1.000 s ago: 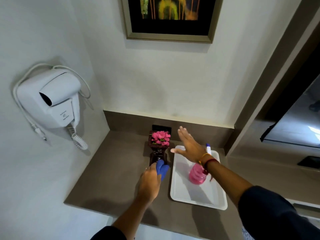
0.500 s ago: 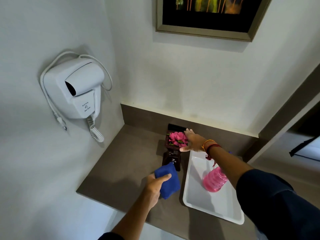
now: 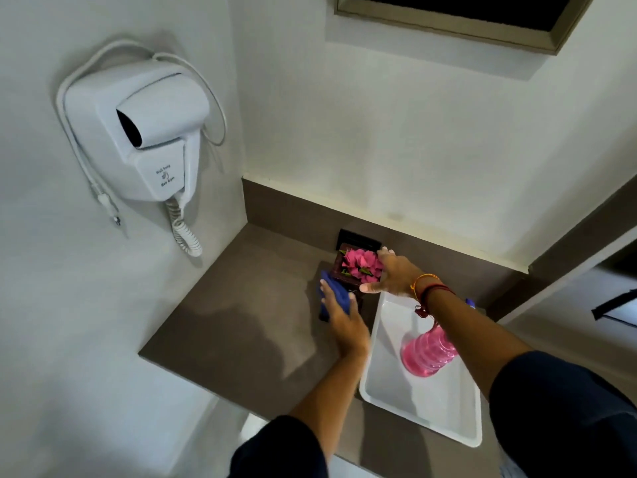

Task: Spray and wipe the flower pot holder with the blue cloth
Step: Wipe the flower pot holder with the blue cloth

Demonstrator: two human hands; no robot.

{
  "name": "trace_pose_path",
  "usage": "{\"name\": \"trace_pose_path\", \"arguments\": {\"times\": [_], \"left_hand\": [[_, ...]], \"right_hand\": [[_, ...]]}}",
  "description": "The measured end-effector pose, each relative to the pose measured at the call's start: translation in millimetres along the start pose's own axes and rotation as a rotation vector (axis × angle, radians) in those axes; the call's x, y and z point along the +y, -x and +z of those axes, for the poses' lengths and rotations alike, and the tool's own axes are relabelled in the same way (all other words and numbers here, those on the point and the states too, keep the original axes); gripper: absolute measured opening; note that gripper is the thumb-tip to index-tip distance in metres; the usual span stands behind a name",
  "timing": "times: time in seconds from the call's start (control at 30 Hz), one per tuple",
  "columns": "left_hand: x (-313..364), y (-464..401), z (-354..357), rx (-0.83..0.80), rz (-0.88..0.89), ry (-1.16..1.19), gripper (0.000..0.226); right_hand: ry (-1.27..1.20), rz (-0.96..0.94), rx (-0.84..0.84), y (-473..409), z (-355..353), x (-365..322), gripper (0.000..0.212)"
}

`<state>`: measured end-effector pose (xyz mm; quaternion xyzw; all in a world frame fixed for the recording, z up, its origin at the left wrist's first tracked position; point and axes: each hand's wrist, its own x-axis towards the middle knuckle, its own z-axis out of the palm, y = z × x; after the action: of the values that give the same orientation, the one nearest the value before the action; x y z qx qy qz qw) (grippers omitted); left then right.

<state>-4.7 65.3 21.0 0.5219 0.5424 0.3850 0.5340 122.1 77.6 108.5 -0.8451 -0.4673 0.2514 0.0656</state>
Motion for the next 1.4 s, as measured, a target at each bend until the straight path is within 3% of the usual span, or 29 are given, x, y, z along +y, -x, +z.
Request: {"name": "trace_pose_path", "arguments": {"times": [0.13,0.3,0.47,0.67,0.9,1.07,1.4], "left_hand": [[-13,15,41,0.150,0.016,0.069,0.070],[-14,17,55,0.149,0.123,-0.069,0.071],[-25,29,60,0.015,0.136,-0.251,0.075],[-49,22,52,-0.024,0.241,-0.670,0.079],[-60,23,42,-0.156,0.227,-0.780,0.078],[-88,16,29,-0.256,0.333,-0.866,0.078],[-102,3,-3,-0.607,0.390,-1.211,0.085]], "right_hand": [[0.022,0.009,-0.034,-7,7,5,0.099],[0.004,-0.024,-0.009,-6,1,6,0.100],[0.012,-0.039,-0.017,-2,2,4,0.095],[-0.008,-0.048,-0.029,-2,-1,1,0.090],[0.017,-0.042,-0.026,-1,-2,2,0.091],[0.054,-0.052,-0.006,0,0,4,0.094],[0.051,-0.044,-0.011,0,-1,5,0.092]]}}
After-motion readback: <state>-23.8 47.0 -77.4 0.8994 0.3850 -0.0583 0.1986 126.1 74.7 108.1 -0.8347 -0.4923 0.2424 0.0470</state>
